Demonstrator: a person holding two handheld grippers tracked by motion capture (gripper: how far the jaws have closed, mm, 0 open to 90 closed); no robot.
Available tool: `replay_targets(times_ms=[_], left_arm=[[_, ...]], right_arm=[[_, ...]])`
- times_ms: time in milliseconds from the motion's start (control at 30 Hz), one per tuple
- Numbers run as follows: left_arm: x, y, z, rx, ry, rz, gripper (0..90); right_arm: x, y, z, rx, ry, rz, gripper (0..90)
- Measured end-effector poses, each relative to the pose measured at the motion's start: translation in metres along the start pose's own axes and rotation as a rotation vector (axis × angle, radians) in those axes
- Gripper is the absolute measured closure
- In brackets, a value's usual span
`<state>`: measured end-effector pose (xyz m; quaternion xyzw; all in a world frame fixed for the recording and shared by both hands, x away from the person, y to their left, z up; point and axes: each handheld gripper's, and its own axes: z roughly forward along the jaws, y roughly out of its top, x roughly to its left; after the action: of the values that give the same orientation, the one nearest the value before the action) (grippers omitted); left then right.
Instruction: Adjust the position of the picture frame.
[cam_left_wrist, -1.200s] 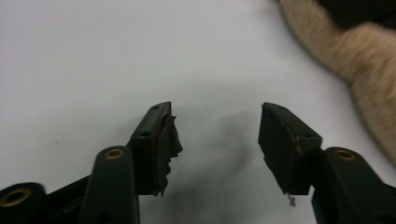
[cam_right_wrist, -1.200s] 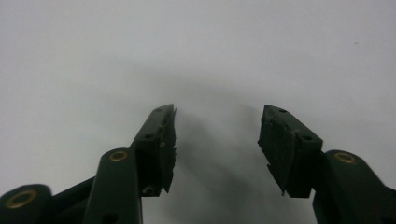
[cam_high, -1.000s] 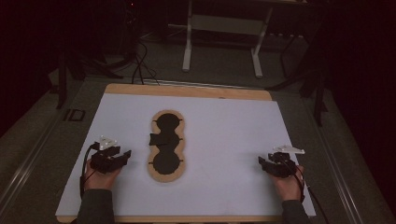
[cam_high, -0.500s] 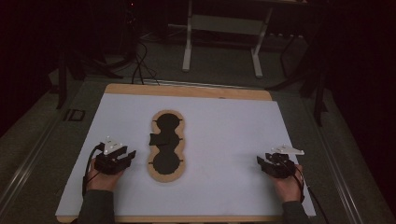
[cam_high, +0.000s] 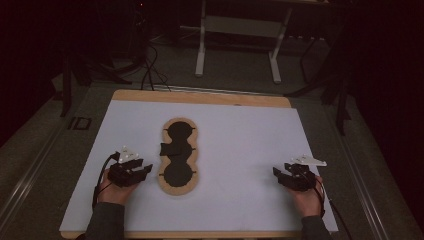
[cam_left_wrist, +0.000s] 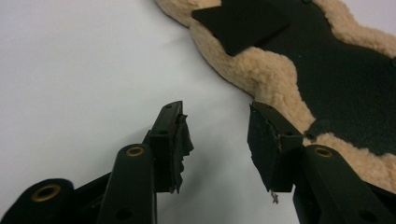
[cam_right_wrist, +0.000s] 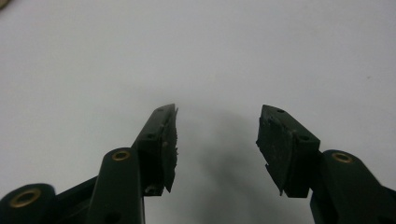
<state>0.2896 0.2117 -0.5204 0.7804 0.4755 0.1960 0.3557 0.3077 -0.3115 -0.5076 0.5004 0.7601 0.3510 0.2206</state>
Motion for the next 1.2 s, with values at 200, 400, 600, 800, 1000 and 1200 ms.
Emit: replay_targets(times_ms=[200, 400, 600, 800, 1000, 1200], left_arm=[[-0.001, 0.0, 0.001, 0.0, -0.006, 0.012, 62.4], [0.0, 0.001, 0.001, -0.005, -0.021, -0.007, 66.1], [0.001, 0.003, 0.005, -0.017, -0.033, -0.022, 73.9], [0.002, 0.005, 0.009, -0.013, -0.043, -0.022, 87.8], [0.001, 0.008, 0.014, -0.024, -0.041, -0.042, 89.4], [-0.005, 0.012, 0.021, 0.002, -0.042, 0.007, 89.7]], right_arm=[[0.004, 0.002, -0.003, -0.005, 0.005, -0.002, 52.6], [0.003, 0.001, -0.003, -0.015, 0.0, 0.001, 53.3], [0.001, -0.002, -0.005, -0.026, 0.001, 0.012, 57.4], [0.002, -0.001, -0.005, -0.027, 0.0, 0.008, 58.9], [0.002, -0.001, -0.005, -0.032, -0.001, 0.02, 58.7], [0.002, 0.0, -0.007, -0.042, -0.001, 0.022, 59.1]])
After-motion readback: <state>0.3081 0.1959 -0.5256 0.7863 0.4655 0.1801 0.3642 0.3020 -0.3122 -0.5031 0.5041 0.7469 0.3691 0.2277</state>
